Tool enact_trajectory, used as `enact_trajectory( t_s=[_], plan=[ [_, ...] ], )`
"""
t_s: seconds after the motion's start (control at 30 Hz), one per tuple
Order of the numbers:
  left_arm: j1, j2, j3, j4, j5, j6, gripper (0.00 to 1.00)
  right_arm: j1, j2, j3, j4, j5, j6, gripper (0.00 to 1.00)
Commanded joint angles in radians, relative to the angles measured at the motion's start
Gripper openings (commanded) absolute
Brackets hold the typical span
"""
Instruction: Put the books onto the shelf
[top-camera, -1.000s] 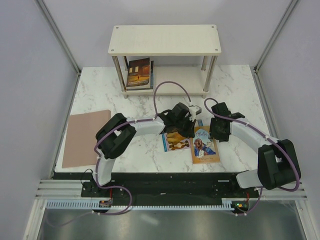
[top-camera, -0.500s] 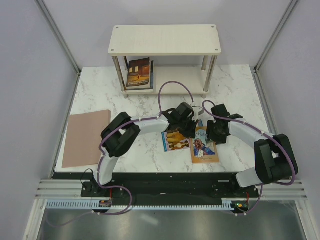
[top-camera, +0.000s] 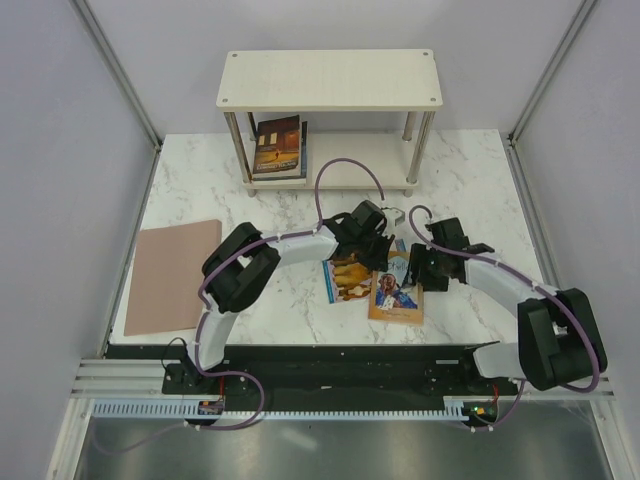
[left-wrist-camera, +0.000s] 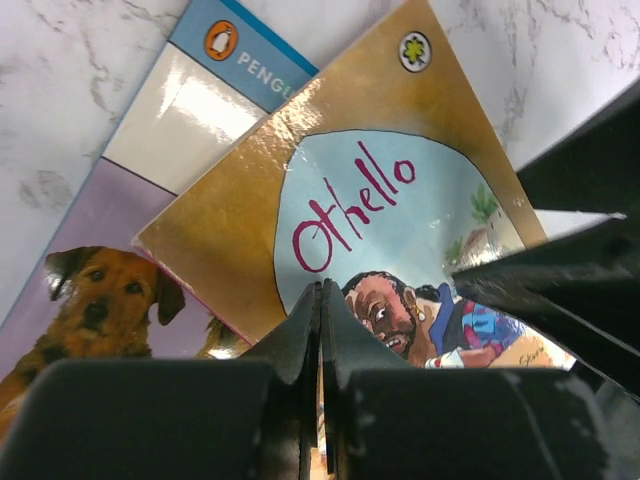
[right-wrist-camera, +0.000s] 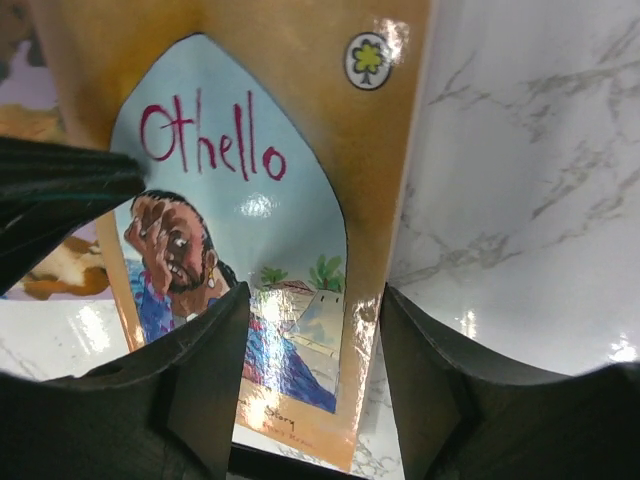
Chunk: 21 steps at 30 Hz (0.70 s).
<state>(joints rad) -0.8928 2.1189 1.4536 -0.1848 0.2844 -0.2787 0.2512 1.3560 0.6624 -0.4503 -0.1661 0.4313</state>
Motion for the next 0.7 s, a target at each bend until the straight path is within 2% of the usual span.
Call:
enact_trajectory(
  t_s=[0.0, 0.27, 0.53, 0.63, 0.67],
  plan=[
    [-0.003, 0.061, -0.016, -0.107, -0.08, 0.047, 0.02, 0.014, -0.133, -0.029, 0.229, -0.188, 0.041, 0.62],
    [0.003, 0.064, -0.013, -0.11, -0.071, 0.052, 0.02, 0.014, -0.23, -0.112, 0.384, -0.178, 0.11, 0.63],
    [0.003, 0.053, -0.021, -0.119, -0.077, 0.056, 0.02, 0.014, -0.063, -0.107, 0.414, -0.185, 0.13, 0.62],
    [0.003, 0.027, -0.033, -0.119, -0.109, 0.056, 0.02, 0.014, -0.011, -0.096, 0.43, -0.219, 0.127, 0.54],
    [0.005, 0.018, -0.042, -0.12, -0.137, 0.058, 0.02, 0.014, -0.002, -0.095, 0.441, -0.225, 0.126, 0.38]
  ],
)
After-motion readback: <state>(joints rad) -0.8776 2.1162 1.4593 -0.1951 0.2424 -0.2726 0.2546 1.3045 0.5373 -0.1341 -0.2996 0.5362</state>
